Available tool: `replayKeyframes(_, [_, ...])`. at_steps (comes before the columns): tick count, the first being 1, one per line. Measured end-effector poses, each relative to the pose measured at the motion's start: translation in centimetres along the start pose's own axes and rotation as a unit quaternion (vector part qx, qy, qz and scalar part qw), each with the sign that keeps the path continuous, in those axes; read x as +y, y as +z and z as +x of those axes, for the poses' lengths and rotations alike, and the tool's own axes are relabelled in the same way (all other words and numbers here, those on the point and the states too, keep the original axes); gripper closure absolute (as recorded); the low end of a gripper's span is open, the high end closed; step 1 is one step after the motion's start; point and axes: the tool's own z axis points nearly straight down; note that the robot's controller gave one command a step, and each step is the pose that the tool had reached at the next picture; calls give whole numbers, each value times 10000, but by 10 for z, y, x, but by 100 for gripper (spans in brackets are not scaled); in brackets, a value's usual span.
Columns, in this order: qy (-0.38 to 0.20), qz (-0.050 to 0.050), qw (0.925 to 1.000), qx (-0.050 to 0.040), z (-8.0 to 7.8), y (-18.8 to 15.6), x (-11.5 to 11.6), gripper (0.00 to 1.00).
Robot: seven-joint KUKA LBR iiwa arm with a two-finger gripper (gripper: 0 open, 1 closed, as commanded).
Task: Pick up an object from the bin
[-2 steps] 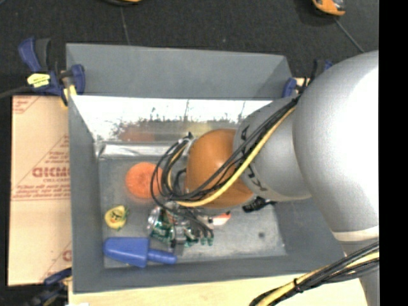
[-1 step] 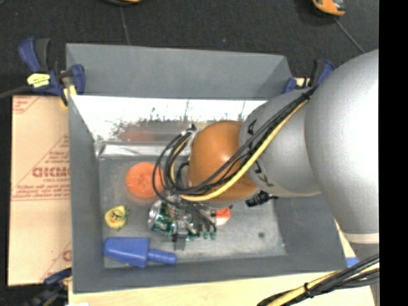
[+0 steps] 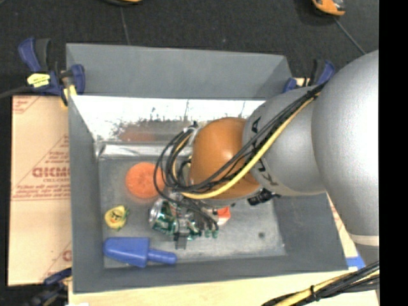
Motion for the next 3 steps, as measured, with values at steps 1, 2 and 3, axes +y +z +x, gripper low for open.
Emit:
replayKeyframes(1, [3, -2, 10000, -4, 0, -16, 0, 100])
replayKeyframes(2, [5, -1, 10000, -1, -1, -33, 0, 100])
replayKeyframes(3, [8, 5, 10000, 29, 0, -75, 0, 100])
